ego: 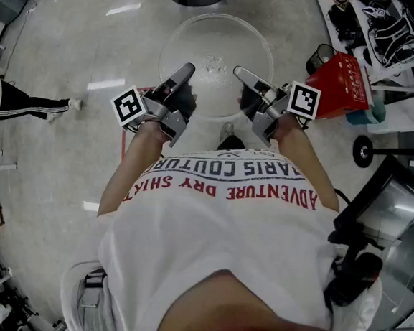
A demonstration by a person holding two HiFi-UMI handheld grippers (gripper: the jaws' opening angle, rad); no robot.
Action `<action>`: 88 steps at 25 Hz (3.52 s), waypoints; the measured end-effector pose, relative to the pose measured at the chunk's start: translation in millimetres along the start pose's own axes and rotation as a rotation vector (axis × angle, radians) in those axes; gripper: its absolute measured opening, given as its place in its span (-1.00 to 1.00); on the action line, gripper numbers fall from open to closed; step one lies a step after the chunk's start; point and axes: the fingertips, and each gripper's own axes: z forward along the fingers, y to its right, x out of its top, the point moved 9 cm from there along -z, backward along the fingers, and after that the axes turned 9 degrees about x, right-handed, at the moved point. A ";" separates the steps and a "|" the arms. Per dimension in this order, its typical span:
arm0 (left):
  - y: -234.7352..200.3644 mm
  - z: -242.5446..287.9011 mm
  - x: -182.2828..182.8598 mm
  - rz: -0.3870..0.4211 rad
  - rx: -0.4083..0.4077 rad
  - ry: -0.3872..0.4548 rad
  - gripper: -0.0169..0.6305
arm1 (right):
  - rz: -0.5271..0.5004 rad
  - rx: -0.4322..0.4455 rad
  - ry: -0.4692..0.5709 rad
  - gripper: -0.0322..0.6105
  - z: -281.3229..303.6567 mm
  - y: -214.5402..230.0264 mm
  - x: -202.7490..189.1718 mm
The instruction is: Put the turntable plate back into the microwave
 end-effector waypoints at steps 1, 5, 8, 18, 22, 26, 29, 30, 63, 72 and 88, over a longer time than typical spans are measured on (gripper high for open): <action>0.7 -0.4 -1.0 -0.007 0.001 0.000 -0.86 | -0.001 -0.004 -0.001 -0.82 -1.2 -1.0 -0.9; 1.3 -1.6 -1.8 -0.016 0.003 0.002 -0.86 | -0.014 -0.014 -0.007 -0.82 -2.8 -2.6 -1.7; 2.4 -1.0 -1.0 -0.013 -0.001 0.004 -0.87 | -0.015 -0.008 -0.005 -0.82 -0.9 -3.2 -1.1; 5.6 -4.8 -1.7 -0.025 -0.001 0.007 -0.86 | -0.018 -0.020 0.002 -0.82 2.0 -10.9 -3.8; 9.3 -7.0 -1.7 -0.034 -0.001 0.009 -0.86 | -0.009 -0.027 0.001 -0.82 3.7 -16.2 -3.8; 14.9 -4.3 8.3 -0.040 -0.004 0.006 -0.86 | -0.006 -0.048 0.008 -0.82 12.6 -18.5 3.4; 13.8 10.5 22.3 -0.044 0.000 0.007 -0.87 | -0.003 -0.047 0.012 -0.82 21.2 -10.8 21.3; 13.6 18.4 27.9 -0.045 0.005 0.008 -0.86 | 0.005 -0.045 0.016 -0.82 24.0 -7.1 29.7; -92.5 431.4 308.1 -0.089 0.063 0.119 -0.86 | 0.100 -0.050 -0.003 -0.82 160.6 255.0 473.5; -165.0 489.6 410.1 -0.164 0.100 0.146 -0.86 | 0.166 -0.111 -0.020 -0.82 234.9 356.8 540.4; -212.9 612.7 663.5 -0.197 0.099 0.224 -0.87 | 0.165 -0.127 -0.038 -0.82 443.1 481.2 719.0</action>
